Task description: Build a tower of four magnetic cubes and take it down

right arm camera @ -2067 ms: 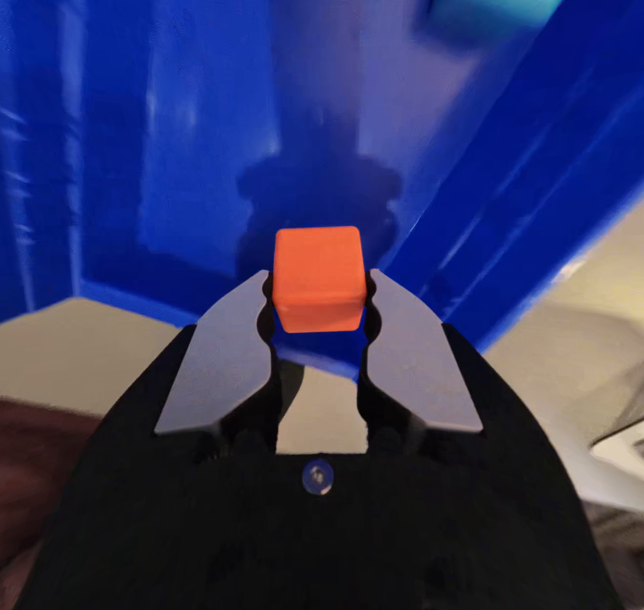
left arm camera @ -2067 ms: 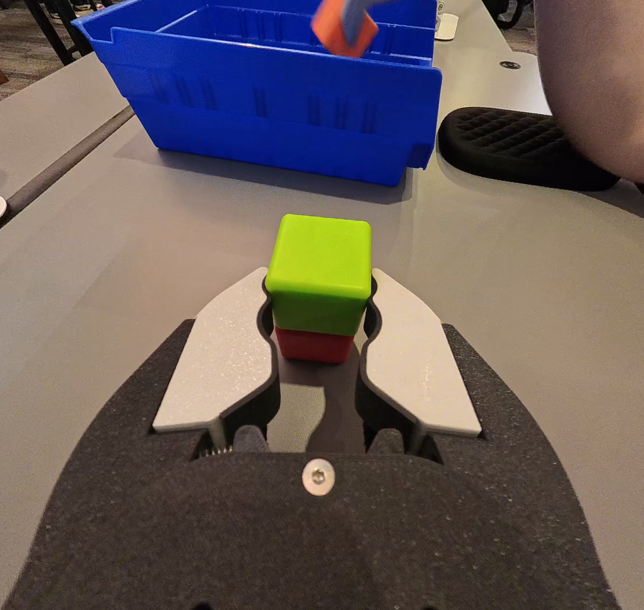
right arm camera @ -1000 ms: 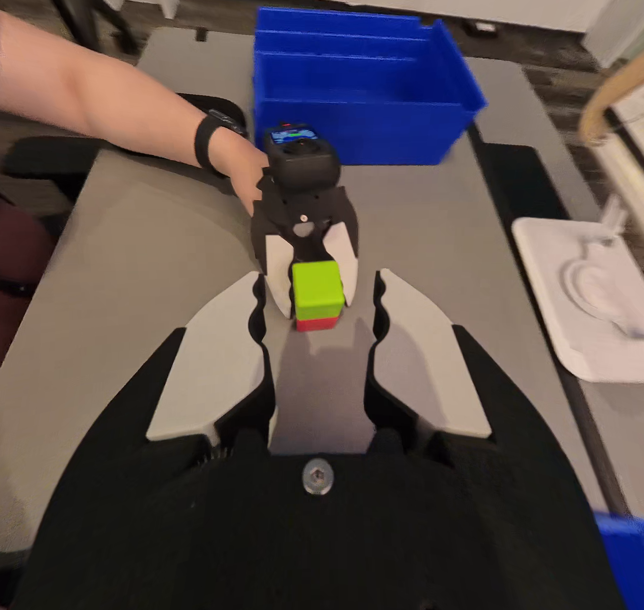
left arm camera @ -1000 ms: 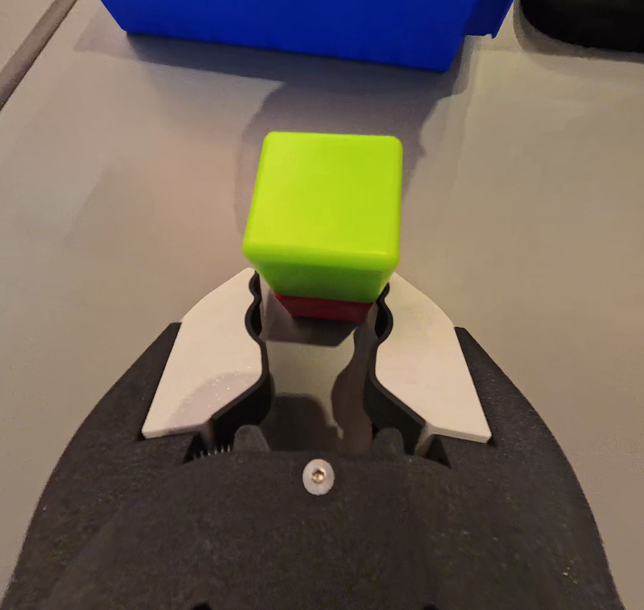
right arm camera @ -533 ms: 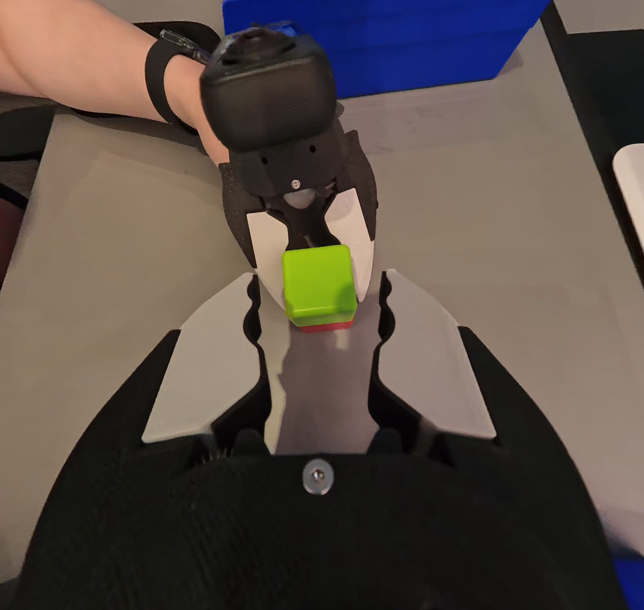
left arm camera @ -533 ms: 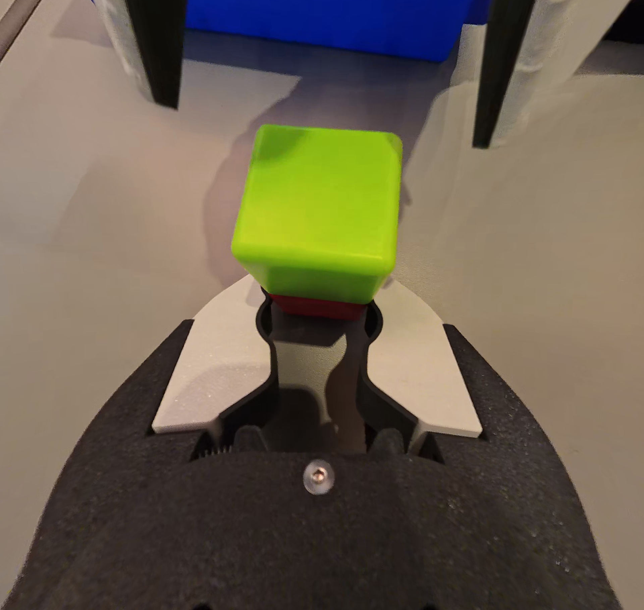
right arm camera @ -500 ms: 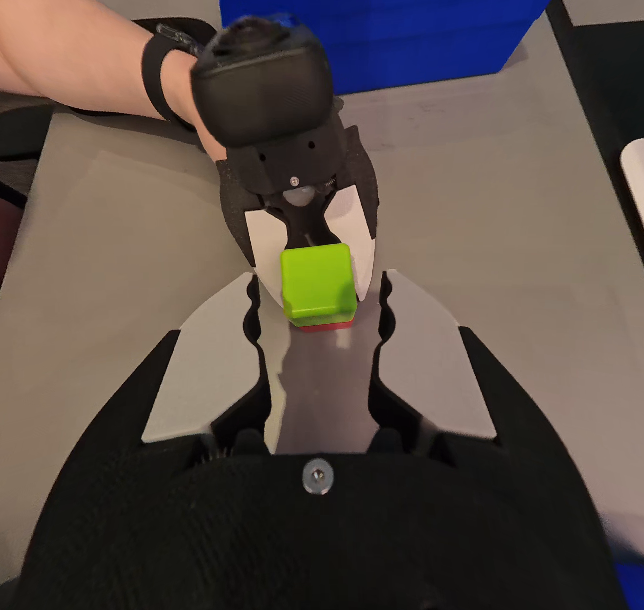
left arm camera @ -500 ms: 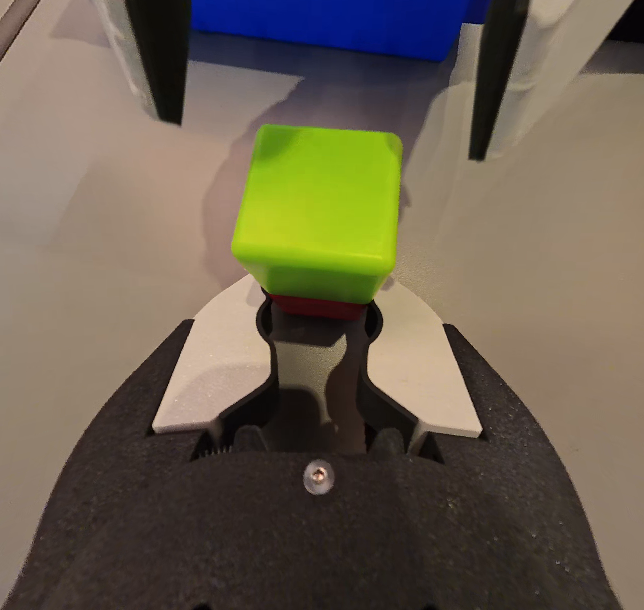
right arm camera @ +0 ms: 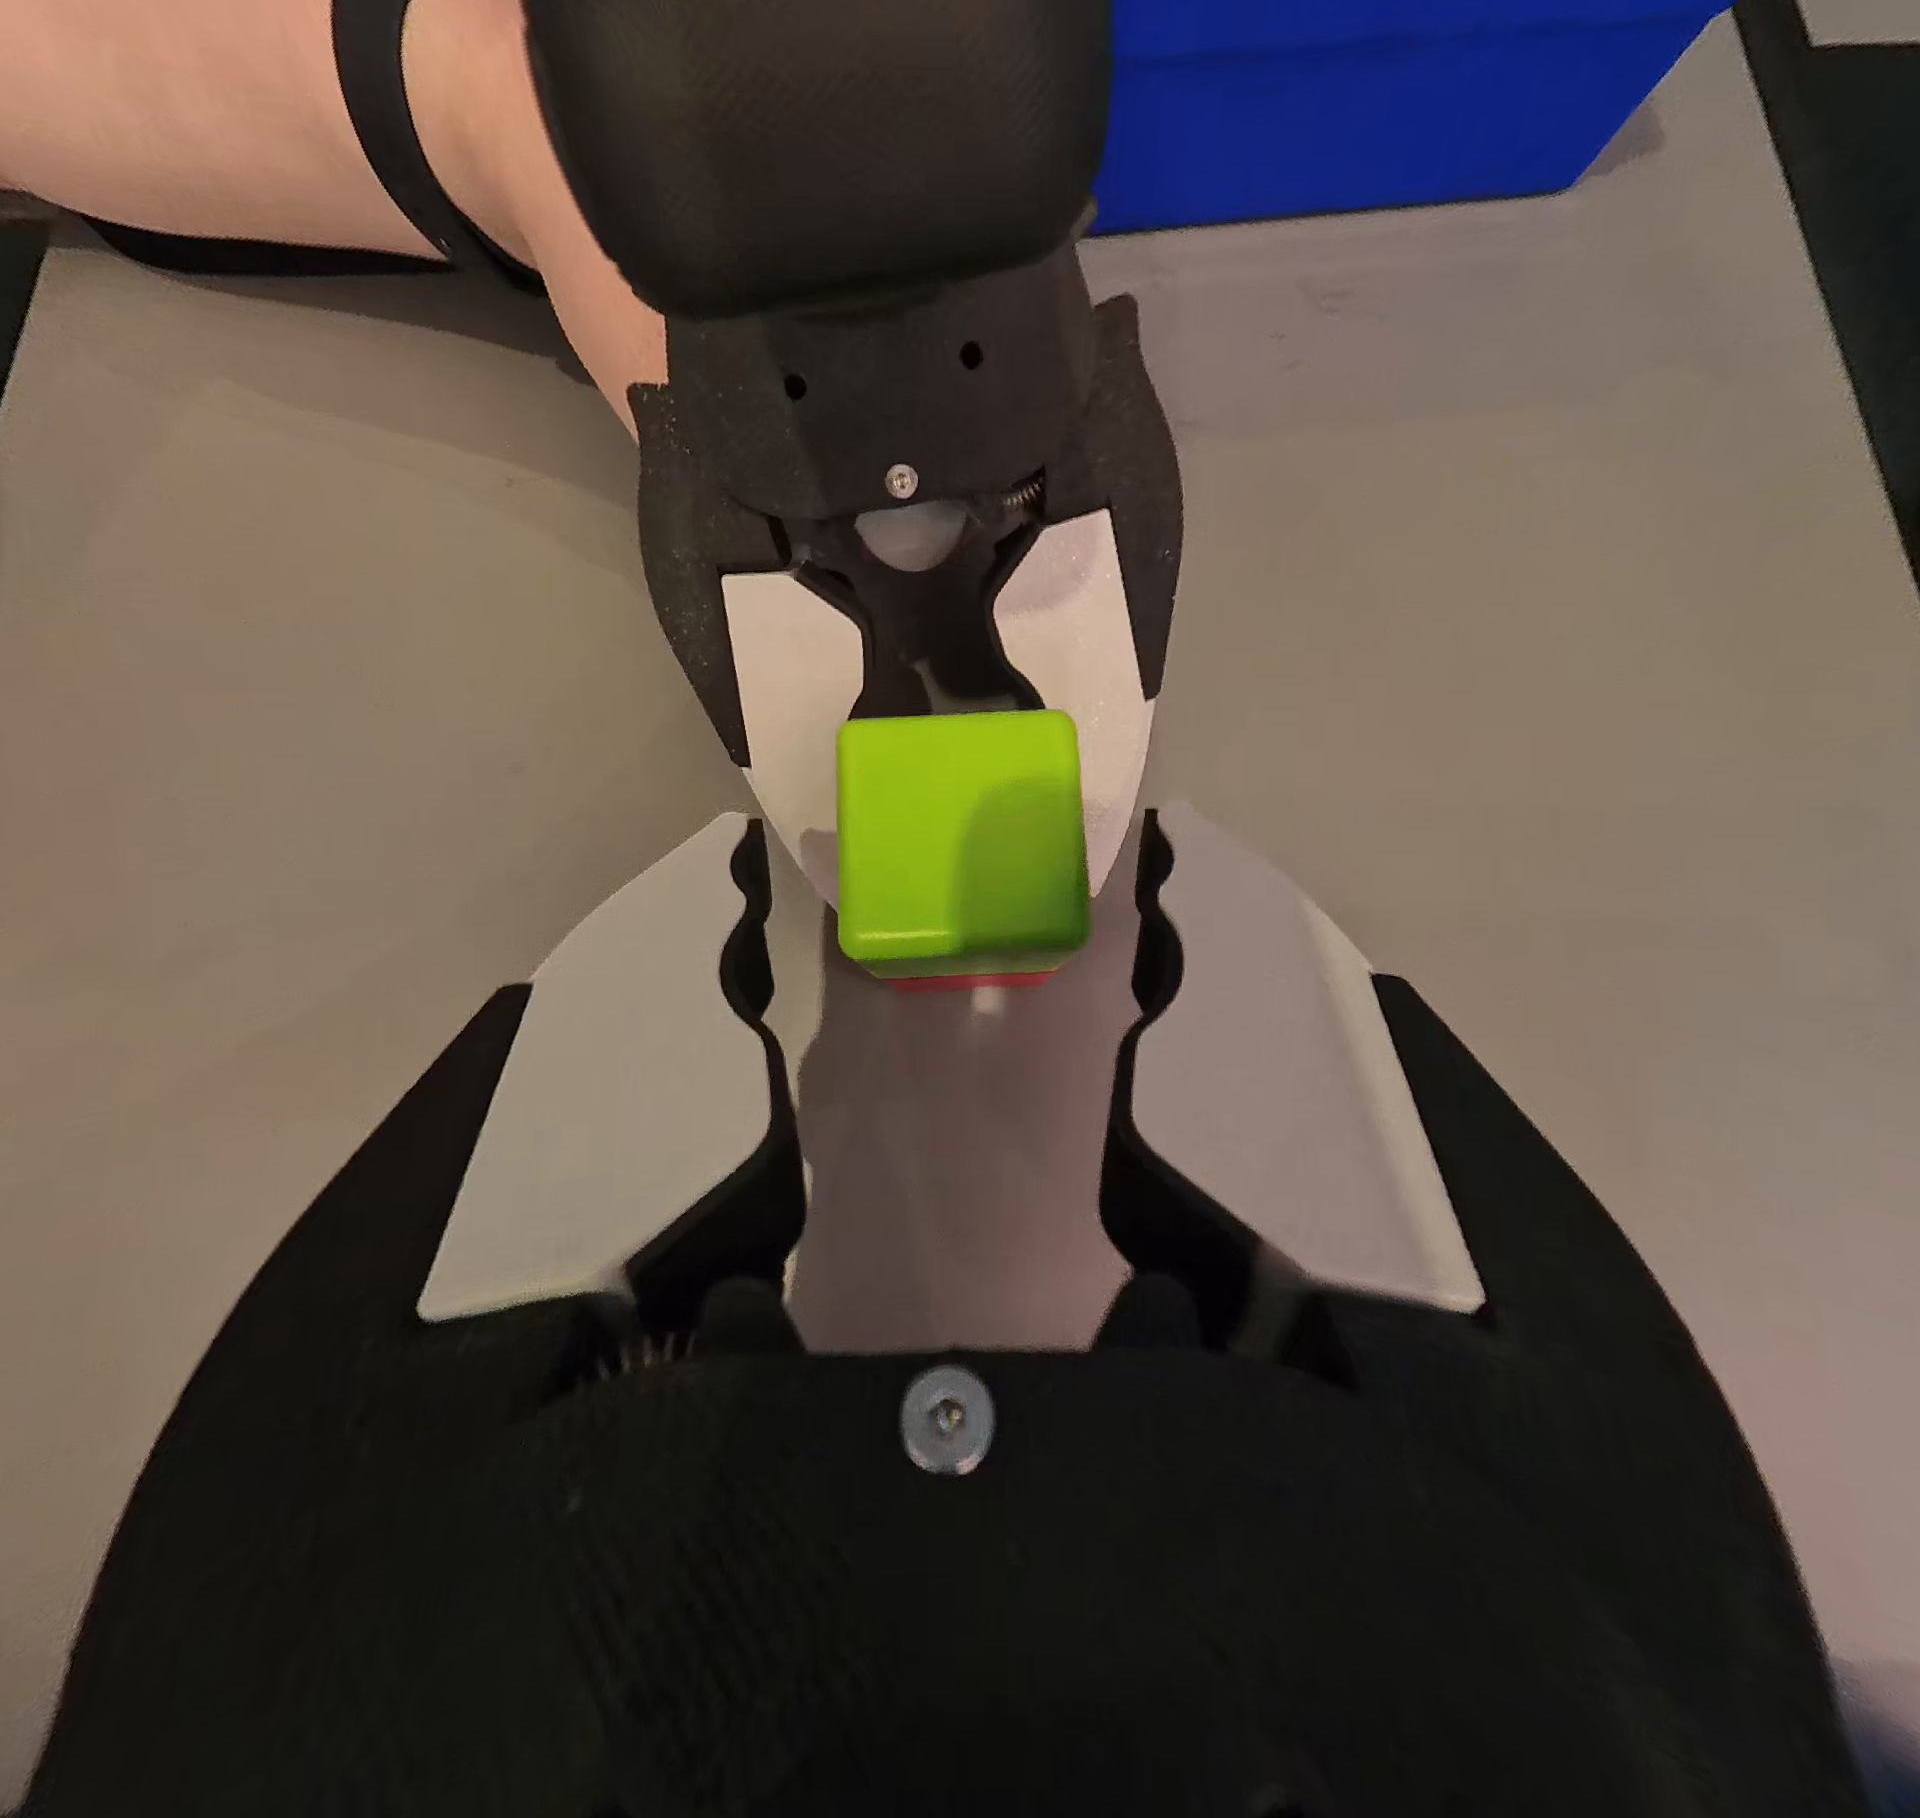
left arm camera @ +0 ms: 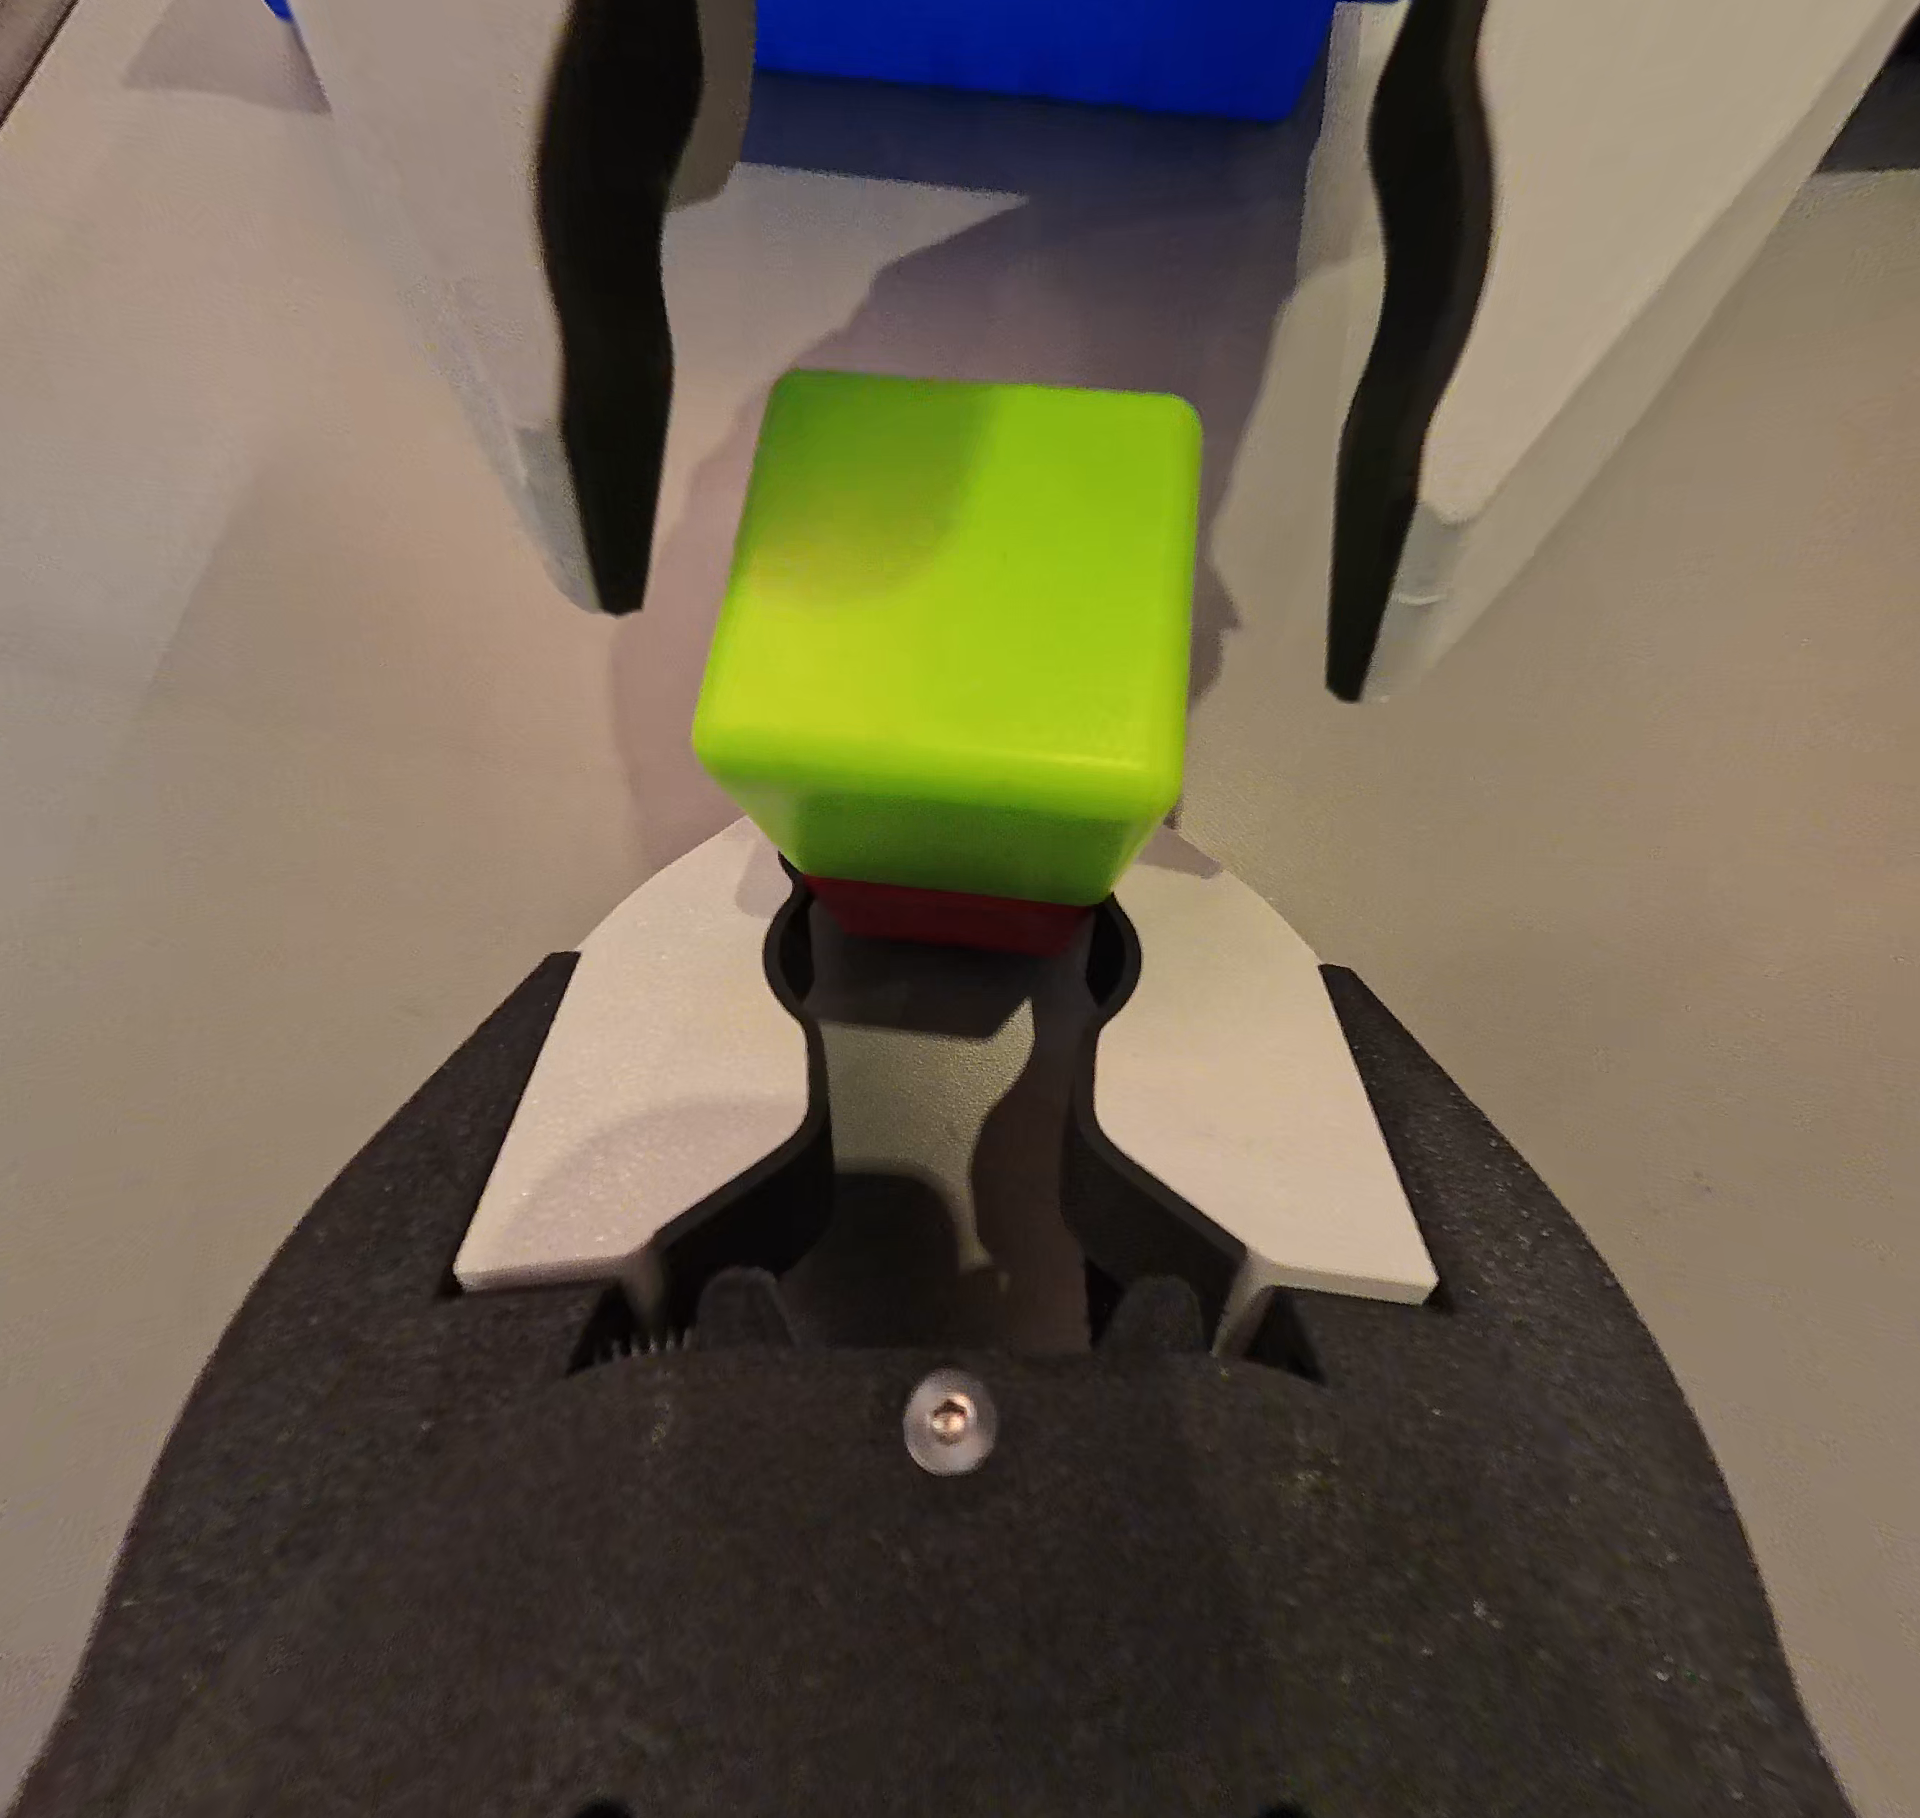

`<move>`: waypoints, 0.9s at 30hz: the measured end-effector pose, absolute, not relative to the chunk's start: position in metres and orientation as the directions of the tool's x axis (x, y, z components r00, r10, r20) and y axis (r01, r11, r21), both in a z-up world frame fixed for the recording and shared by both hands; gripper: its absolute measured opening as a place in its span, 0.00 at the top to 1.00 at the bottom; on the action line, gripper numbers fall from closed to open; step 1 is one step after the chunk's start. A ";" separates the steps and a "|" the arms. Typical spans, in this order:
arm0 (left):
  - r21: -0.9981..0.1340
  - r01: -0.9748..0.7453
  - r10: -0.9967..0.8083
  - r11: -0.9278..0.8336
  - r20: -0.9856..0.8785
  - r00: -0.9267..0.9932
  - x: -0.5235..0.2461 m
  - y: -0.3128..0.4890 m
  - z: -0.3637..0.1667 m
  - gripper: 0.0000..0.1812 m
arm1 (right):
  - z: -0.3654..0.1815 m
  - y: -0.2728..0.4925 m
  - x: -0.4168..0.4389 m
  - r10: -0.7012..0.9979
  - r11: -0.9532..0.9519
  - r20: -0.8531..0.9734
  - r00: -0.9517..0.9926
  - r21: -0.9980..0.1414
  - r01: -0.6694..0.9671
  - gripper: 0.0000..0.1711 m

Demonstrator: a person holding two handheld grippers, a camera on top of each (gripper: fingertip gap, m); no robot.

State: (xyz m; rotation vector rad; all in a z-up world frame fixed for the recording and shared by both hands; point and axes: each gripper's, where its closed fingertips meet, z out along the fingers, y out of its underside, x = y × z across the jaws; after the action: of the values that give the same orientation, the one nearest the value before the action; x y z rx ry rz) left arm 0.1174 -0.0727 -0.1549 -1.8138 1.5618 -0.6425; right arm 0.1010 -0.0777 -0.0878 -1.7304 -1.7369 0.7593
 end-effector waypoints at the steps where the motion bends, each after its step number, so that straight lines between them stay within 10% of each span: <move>1: -0.743 -0.665 -0.985 -0.077 -0.049 0.168 0.117 -0.073 -0.155 0.72 | -0.090 -0.078 0.101 1.000 0.005 0.004 -0.003 -0.727 0.687 0.60; 27: -0.743 -0.666 -0.985 -0.072 -0.051 0.164 0.118 -0.072 -0.155 0.72 | -0.080 -0.075 0.105 0.998 -0.062 -0.060 0.026 -0.745 0.664 0.71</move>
State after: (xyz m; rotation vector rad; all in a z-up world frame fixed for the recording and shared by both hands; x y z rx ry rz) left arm 0.1179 -0.0721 -0.1547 -1.8084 1.5675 -0.6424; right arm 0.1054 -0.0748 -0.0796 -1.7798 -1.6884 0.8201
